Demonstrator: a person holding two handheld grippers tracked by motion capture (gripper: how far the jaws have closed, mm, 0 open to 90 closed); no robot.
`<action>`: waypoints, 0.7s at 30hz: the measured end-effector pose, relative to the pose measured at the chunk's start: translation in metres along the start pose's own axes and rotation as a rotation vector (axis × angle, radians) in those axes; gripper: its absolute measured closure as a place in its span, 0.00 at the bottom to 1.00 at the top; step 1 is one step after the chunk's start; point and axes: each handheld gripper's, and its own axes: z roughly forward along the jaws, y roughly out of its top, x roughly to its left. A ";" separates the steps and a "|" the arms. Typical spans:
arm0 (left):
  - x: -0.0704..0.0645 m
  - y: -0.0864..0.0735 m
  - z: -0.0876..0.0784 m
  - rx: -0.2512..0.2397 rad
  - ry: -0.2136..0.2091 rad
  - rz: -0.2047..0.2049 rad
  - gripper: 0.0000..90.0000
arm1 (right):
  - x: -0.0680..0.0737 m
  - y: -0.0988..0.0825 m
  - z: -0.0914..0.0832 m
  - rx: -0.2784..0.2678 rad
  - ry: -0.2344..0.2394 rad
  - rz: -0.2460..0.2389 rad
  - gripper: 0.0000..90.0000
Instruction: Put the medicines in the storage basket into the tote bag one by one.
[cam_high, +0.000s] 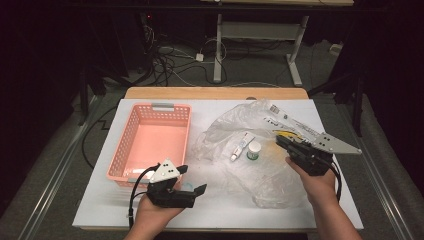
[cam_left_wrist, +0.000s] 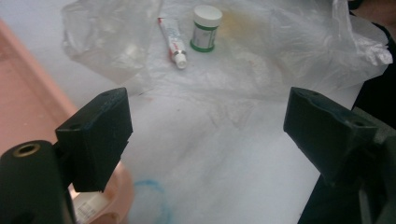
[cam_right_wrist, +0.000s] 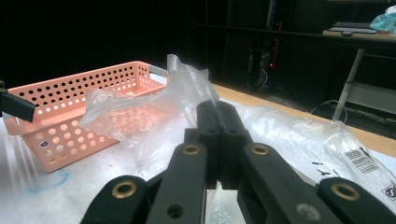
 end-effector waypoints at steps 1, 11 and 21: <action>0.003 -0.001 -0.003 -0.001 0.003 -0.006 0.18 | 0.000 0.000 0.000 0.001 -0.001 0.000 1.00; 0.038 -0.006 -0.021 0.005 0.106 -0.036 0.32 | 0.000 -0.001 0.001 0.009 0.002 0.000 1.00; 0.064 -0.002 -0.020 0.038 0.212 -0.136 0.49 | -0.001 -0.002 0.002 0.014 -0.003 0.002 1.00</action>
